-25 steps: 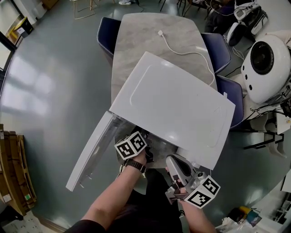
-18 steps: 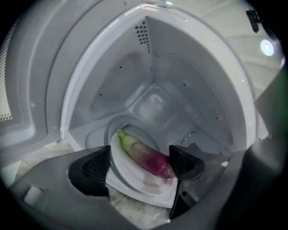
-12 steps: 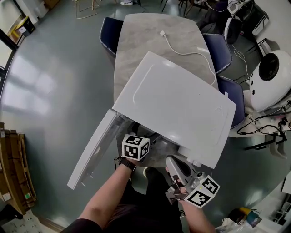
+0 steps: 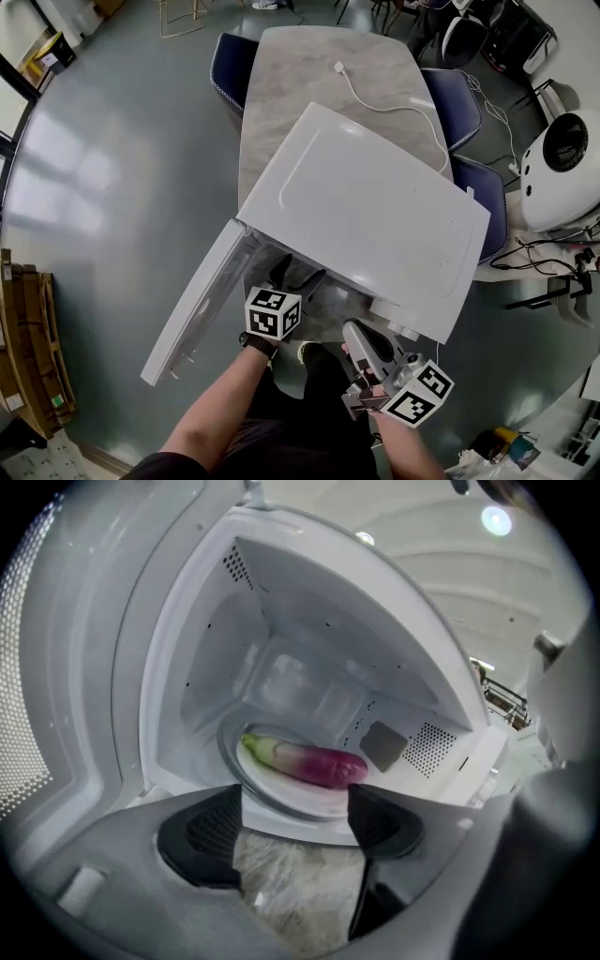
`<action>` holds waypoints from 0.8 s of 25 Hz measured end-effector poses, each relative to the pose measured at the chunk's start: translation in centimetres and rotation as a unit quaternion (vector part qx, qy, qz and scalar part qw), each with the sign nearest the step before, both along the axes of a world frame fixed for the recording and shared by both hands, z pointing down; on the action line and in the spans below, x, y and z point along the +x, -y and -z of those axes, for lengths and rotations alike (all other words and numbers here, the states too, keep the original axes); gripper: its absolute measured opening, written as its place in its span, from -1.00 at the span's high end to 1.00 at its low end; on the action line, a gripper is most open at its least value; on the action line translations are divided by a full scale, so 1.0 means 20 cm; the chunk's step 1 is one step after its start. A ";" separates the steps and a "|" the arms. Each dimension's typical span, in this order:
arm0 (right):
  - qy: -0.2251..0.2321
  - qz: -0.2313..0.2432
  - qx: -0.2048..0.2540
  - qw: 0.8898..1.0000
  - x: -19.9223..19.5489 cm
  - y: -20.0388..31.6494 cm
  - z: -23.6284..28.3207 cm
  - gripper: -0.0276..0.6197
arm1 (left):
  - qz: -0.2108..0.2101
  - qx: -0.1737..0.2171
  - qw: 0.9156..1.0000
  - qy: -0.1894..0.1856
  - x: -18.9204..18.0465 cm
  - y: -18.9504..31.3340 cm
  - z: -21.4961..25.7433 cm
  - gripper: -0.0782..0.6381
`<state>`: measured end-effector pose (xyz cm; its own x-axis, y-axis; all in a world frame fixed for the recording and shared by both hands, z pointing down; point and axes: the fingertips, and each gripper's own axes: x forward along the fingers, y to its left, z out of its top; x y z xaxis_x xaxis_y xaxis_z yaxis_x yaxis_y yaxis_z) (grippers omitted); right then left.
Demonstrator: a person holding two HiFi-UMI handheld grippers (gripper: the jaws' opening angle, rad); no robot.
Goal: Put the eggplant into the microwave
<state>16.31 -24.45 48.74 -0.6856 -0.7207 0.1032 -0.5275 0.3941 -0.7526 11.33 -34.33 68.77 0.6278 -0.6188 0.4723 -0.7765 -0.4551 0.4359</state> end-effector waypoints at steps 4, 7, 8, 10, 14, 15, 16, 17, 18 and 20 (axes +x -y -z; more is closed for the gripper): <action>0.000 0.000 0.001 1.000 0.00 0.00 0.00 0.91 | -0.006 0.017 1.000 0.023 0.02 -0.03 0.03 0.17; 0.000 -0.002 0.000 1.000 0.01 -0.01 0.00 0.91 | 0.001 0.025 0.999 0.036 0.02 -0.05 0.03 0.65; 0.000 -0.004 0.000 1.000 0.01 -0.01 -0.01 0.91 | 0.001 0.024 0.999 0.040 0.02 -0.05 0.02 0.75; 0.000 -0.006 0.000 1.000 0.02 -0.01 -0.01 0.91 | -0.005 0.019 0.999 0.045 0.05 -0.07 0.00 0.76; -0.001 -0.010 -0.002 1.000 0.03 -0.01 -0.02 0.91 | -0.022 0.005 0.998 0.059 0.08 -0.10 -0.05 0.76; -0.001 -0.011 -0.003 1.000 0.03 -0.01 -0.02 0.91 | -0.023 0.001 0.998 0.063 0.09 -0.11 -0.06 0.76; -0.002 -0.012 -0.003 1.000 0.04 -0.01 -0.02 0.91 | -0.024 -0.002 0.998 0.065 0.09 -0.11 -0.07 0.76; -0.002 -0.013 -0.003 1.000 0.04 -0.01 -0.02 0.91 | -0.023 -0.004 0.998 0.065 0.10 -0.10 -0.08 0.76; -0.003 -0.014 -0.004 1.000 0.04 -0.01 -0.02 0.91 | -0.022 -0.005 0.998 0.063 0.10 -0.10 -0.09 0.76; -0.003 -0.016 -0.006 1.000 0.05 -0.01 -0.03 0.91 | -0.019 -0.005 0.998 0.058 0.11 -0.07 -0.09 0.76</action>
